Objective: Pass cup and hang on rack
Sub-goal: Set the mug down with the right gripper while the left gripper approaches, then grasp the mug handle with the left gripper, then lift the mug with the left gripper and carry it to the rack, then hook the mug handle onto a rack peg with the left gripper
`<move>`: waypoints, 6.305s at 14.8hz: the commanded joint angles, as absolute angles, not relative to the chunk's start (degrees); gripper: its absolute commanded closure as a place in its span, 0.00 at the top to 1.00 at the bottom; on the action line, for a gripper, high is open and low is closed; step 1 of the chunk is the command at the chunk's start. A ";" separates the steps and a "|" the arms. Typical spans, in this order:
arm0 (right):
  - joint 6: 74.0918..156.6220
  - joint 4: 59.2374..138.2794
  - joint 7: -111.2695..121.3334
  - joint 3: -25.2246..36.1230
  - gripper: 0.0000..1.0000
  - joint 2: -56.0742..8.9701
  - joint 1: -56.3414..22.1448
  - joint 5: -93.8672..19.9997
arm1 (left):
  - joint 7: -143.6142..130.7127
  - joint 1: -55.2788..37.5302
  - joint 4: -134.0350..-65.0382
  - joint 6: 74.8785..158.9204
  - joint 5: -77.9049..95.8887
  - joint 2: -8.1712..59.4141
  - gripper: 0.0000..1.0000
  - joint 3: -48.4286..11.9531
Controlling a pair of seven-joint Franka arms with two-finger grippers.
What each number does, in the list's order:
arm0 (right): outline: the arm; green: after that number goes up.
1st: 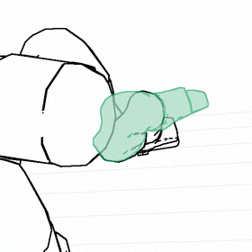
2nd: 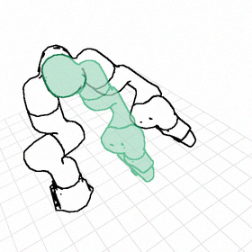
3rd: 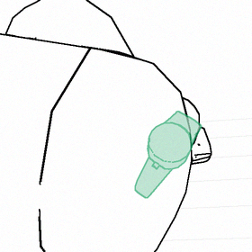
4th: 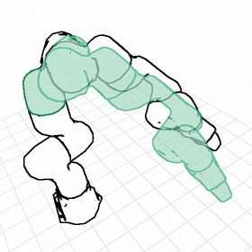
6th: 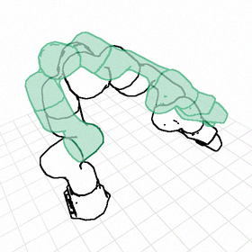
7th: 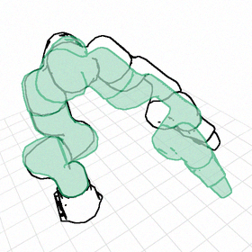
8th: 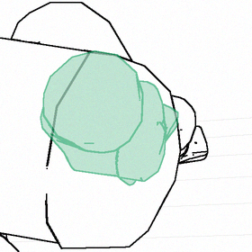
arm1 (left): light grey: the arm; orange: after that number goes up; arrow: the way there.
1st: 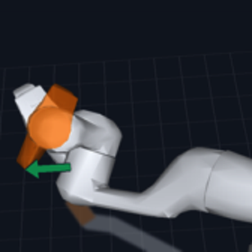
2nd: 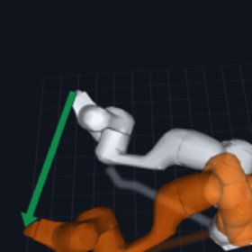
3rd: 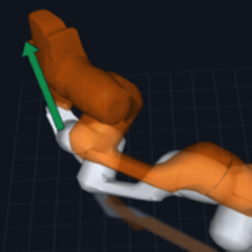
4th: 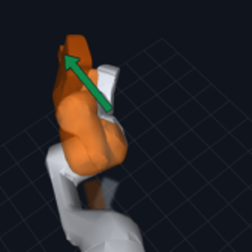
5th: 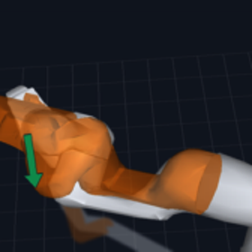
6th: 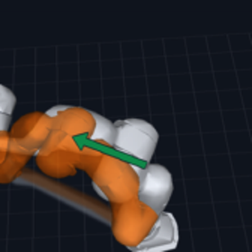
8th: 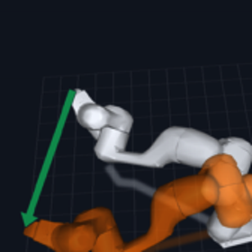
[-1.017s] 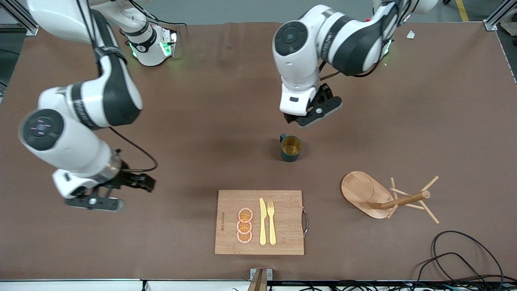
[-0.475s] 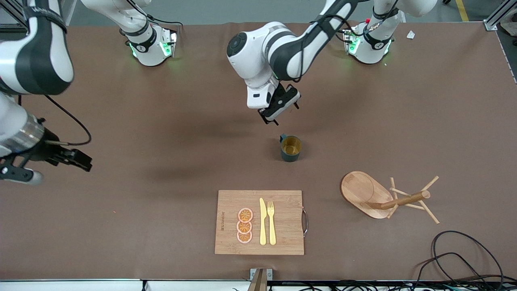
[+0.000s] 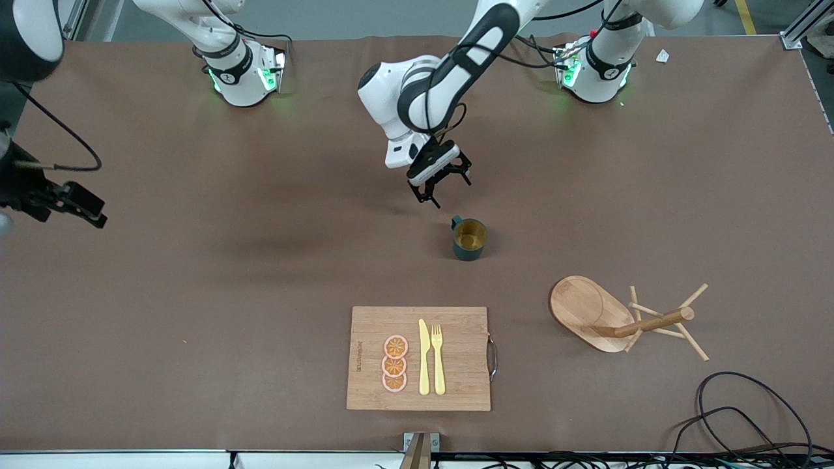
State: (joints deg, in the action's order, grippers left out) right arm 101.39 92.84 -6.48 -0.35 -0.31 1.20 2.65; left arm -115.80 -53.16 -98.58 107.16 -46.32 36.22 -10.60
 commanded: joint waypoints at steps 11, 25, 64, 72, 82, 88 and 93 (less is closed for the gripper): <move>97.12 93.43 -3.78 -1.49 1.00 4.66 3.61 2.64 | -124.10 -53.27 -98.88 107.67 -61.96 40.43 0.90 -9.84; 96.68 90.00 -3.43 -1.85 1.00 4.13 2.72 1.93 | -122.88 -52.12 -94.49 108.37 -62.05 42.54 0.24 -9.67; 95.80 90.09 -3.17 -1.67 1.00 4.13 2.99 1.93 | -69.10 0.95 -75.23 107.16 37.07 26.45 0.00 -10.28; 95.80 90.09 -2.72 -1.58 1.00 4.04 3.08 2.02 | -56.61 7.91 -75.32 98.36 43.77 31.72 0.00 -10.28; 91.05 90.00 -2.81 -1.58 1.00 4.04 3.25 1.23 | -51.68 13.80 -75.32 95.62 48.69 34.80 0.00 -10.02; 91.05 90.00 -0.97 -1.41 1.00 4.04 3.69 -1.05 | -51.59 16.61 -75.32 95.62 48.78 35.86 0.00 -10.02; 91.23 90.00 -0.88 -1.41 1.00 4.04 3.69 -1.05 | -51.50 16.87 -75.32 95.62 48.87 36.47 0.00 -10.02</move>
State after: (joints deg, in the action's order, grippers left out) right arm 91.47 89.90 -2.04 -0.88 3.52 2.44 0.15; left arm -51.64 16.53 -75.69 96.45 47.53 36.13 -9.68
